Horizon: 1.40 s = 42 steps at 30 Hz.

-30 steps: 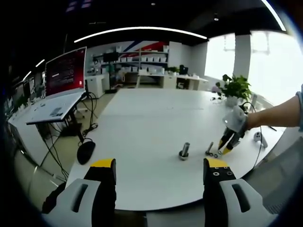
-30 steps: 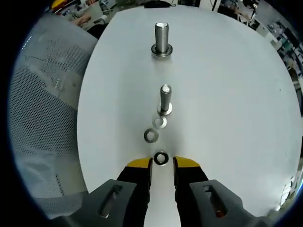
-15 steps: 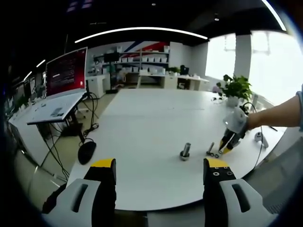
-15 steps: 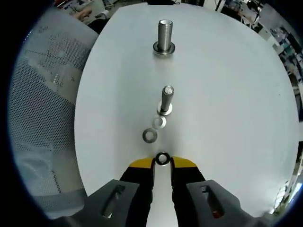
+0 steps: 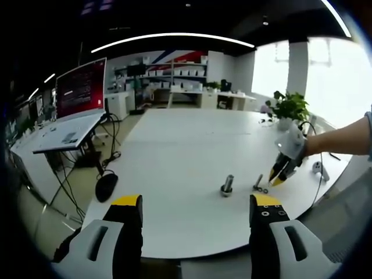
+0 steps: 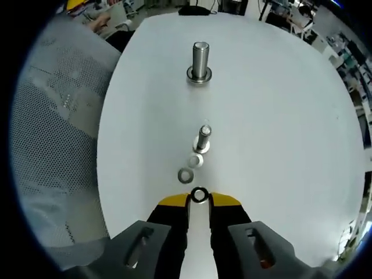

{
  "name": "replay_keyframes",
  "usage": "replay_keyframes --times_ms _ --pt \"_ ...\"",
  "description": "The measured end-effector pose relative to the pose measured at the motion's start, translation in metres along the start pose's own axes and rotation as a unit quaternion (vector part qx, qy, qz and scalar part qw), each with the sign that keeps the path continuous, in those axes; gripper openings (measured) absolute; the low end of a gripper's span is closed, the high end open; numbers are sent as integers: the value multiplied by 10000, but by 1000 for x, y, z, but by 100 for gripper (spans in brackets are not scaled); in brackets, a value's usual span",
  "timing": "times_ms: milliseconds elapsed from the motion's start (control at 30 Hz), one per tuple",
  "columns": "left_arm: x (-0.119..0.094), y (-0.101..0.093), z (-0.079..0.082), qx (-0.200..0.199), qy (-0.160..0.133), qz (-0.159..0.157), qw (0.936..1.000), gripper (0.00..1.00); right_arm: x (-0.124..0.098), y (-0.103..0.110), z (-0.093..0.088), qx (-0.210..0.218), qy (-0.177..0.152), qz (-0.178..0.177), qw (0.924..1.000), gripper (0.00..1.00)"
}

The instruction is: Place the washer onto the threaded stud by aligning its center hole with the stud, sliding it down to the base, and recovering from edge contact or off-axis alignment until the washer reaches the visible bottom stop.

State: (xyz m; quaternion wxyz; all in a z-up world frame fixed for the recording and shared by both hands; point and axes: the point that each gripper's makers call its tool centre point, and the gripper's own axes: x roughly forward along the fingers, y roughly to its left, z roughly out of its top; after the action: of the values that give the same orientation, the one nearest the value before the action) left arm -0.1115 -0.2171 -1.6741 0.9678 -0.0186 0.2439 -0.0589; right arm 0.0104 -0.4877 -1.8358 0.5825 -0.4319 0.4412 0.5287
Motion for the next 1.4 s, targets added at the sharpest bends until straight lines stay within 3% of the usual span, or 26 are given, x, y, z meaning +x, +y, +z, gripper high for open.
replay_keyframes --times_ms 33,233,600,1133,1400 --pt "0 0 0 1 2 1 10000 74 -3 -1 -2 59 140 -50 9999 14" --pt "0 0 -1 9 16 -2 10000 74 -14 -1 12 95 39 -131 9999 14" --pt "0 0 -1 17 38 -2 10000 74 -31 -3 43 51 -307 -208 9993 14" --pt "0 2 -2 49 61 46 10000 74 -35 -4 65 -241 -369 -176 9989 14" --pt "0 2 -2 13 40 39 10000 74 -27 -4 65 -319 -227 -112 9992 14"
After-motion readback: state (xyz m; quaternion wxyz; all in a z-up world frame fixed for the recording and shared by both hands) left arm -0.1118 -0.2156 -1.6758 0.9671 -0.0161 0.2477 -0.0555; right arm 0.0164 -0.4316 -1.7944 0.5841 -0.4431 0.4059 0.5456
